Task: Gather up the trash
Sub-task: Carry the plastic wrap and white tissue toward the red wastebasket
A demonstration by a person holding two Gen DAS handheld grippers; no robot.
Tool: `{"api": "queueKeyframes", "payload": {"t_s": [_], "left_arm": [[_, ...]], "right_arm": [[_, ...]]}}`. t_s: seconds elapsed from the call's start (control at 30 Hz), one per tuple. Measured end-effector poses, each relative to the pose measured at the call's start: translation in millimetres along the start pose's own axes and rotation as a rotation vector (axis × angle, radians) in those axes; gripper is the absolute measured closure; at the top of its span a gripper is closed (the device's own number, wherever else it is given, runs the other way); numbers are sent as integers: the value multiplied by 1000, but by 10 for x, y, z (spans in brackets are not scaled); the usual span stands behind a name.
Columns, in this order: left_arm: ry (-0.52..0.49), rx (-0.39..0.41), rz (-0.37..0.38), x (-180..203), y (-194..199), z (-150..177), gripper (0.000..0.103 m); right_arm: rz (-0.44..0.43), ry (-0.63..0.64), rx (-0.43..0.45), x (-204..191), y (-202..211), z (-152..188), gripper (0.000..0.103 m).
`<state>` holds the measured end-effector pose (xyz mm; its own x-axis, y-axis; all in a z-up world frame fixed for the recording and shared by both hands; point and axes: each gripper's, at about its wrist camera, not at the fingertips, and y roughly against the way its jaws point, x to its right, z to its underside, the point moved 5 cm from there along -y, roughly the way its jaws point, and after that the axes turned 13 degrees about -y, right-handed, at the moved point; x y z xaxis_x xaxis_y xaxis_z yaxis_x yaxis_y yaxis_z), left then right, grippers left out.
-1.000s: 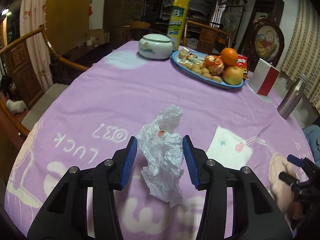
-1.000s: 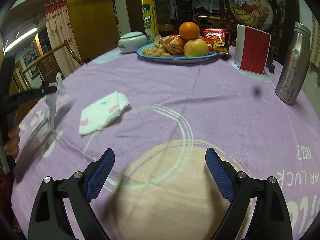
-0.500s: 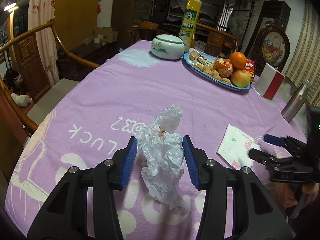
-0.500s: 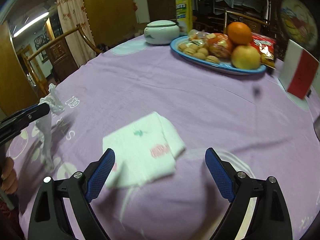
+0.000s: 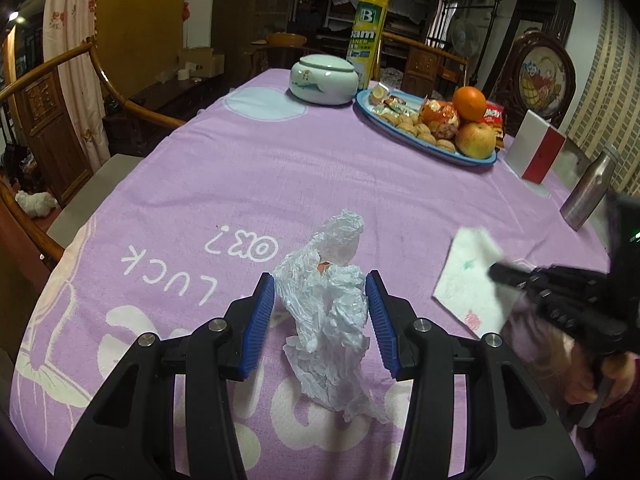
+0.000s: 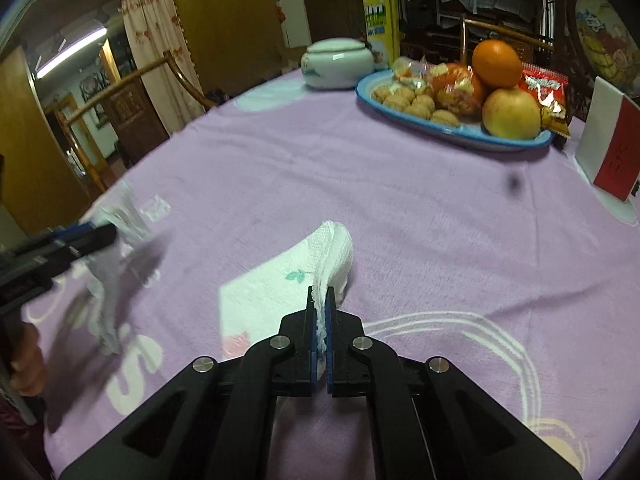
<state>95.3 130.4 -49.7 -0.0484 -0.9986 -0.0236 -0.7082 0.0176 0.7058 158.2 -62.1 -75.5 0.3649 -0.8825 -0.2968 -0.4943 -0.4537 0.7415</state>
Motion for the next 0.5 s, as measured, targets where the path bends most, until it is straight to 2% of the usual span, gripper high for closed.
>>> {"api": "queueKeyframes", "payload": {"t_s": [0.13, 0.23, 0.5], "left_arm": [[8, -11, 2, -18, -32, 11, 55], [0, 16, -19, -23, 23, -2, 56], [41, 59, 10, 90, 300, -13, 56]], "right_arm": [[-37, -8, 51, -47, 249, -82, 99], [-48, -11, 75, -68, 372, -126, 99], [-64, 4, 136, -41, 830, -59, 99]]}}
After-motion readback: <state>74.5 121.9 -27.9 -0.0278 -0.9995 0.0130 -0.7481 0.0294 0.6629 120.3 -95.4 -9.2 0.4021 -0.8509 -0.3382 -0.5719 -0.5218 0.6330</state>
